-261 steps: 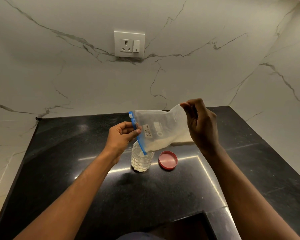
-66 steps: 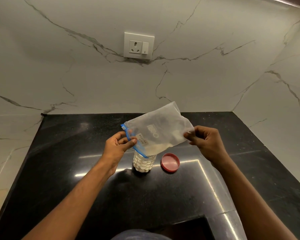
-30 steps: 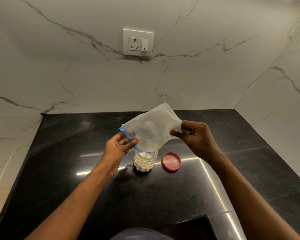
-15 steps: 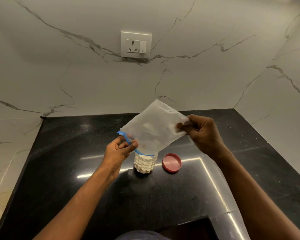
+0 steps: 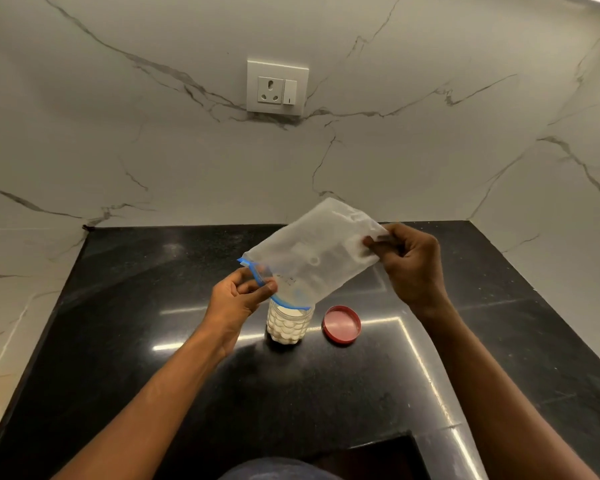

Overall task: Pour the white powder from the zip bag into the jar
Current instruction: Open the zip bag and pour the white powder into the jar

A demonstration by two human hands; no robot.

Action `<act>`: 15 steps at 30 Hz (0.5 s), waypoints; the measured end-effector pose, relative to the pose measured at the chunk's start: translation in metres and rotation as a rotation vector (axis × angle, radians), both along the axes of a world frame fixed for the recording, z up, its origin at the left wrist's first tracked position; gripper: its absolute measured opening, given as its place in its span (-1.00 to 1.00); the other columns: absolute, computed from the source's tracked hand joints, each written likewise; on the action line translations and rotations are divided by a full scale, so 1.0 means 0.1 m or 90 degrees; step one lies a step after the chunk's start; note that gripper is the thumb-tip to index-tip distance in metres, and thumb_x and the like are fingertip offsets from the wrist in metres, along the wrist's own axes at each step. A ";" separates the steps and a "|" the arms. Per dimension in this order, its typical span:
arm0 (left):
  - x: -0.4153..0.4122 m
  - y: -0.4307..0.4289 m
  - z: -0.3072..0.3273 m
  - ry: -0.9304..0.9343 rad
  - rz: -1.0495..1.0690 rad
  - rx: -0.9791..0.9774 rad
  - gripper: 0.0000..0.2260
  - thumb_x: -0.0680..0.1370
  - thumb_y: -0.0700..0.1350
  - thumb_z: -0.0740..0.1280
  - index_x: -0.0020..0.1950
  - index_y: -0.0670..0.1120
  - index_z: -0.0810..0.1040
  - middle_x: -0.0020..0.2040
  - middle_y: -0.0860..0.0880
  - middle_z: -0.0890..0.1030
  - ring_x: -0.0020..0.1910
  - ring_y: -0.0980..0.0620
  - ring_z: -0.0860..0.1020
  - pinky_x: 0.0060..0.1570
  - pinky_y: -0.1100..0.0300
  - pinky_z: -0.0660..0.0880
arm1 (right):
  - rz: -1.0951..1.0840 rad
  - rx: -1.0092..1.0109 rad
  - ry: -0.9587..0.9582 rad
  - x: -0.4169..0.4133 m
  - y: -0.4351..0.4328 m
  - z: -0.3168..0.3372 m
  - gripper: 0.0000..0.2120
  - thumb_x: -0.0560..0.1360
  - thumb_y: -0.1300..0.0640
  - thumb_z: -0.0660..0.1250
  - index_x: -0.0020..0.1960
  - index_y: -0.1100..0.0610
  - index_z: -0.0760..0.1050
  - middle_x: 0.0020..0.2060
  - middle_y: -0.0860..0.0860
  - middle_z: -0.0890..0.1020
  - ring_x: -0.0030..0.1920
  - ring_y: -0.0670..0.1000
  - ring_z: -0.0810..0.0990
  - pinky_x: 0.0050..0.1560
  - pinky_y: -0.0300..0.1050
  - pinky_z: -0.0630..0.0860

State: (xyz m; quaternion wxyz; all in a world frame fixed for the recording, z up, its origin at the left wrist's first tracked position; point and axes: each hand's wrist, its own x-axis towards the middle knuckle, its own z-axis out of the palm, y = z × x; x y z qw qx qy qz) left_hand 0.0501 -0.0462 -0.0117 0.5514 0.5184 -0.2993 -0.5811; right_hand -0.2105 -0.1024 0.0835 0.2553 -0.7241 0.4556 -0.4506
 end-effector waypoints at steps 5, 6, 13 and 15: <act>0.00 0.00 0.01 -0.001 -0.002 -0.008 -0.70 0.51 -0.26 0.50 0.20 -0.03 0.63 0.05 -0.01 0.78 0.13 0.02 0.72 0.18 0.07 0.59 | -0.004 -0.025 -0.001 -0.01 0.00 0.00 -0.94 0.53 0.22 0.50 -0.01 0.18 0.69 -0.18 0.00 0.74 -0.19 -0.07 0.71 -0.14 -0.20 0.64; 0.00 0.00 0.02 0.000 0.000 -0.012 -0.70 0.51 -0.27 0.50 0.20 -0.04 0.63 0.06 -0.02 0.78 0.13 0.01 0.72 0.19 0.06 0.59 | -0.012 -0.024 -0.016 -0.02 -0.01 0.01 -0.95 0.53 0.21 0.49 -0.01 0.18 0.69 -0.19 0.01 0.73 -0.20 -0.04 0.71 -0.16 -0.18 0.63; 0.01 -0.02 0.03 -0.003 -0.005 -0.036 -0.68 0.48 -0.28 0.51 0.22 -0.09 0.63 0.08 -0.05 0.78 0.11 0.01 0.74 0.24 0.03 0.60 | -0.044 -0.005 -0.026 -0.05 -0.02 -0.11 -0.94 0.56 0.20 0.46 -0.05 0.19 0.67 -0.24 0.09 0.71 -0.25 0.19 0.67 -0.25 0.13 0.63; 0.01 -0.02 0.03 -0.006 -0.011 -0.037 -0.67 0.49 -0.28 0.51 0.23 -0.10 0.63 0.08 -0.05 0.77 0.11 0.01 0.73 0.26 0.01 0.60 | -0.027 0.011 0.015 -0.05 -0.01 -0.17 -0.94 0.55 0.20 0.47 -0.06 0.20 0.67 -0.24 0.13 0.70 -0.26 0.22 0.65 -0.24 0.21 0.63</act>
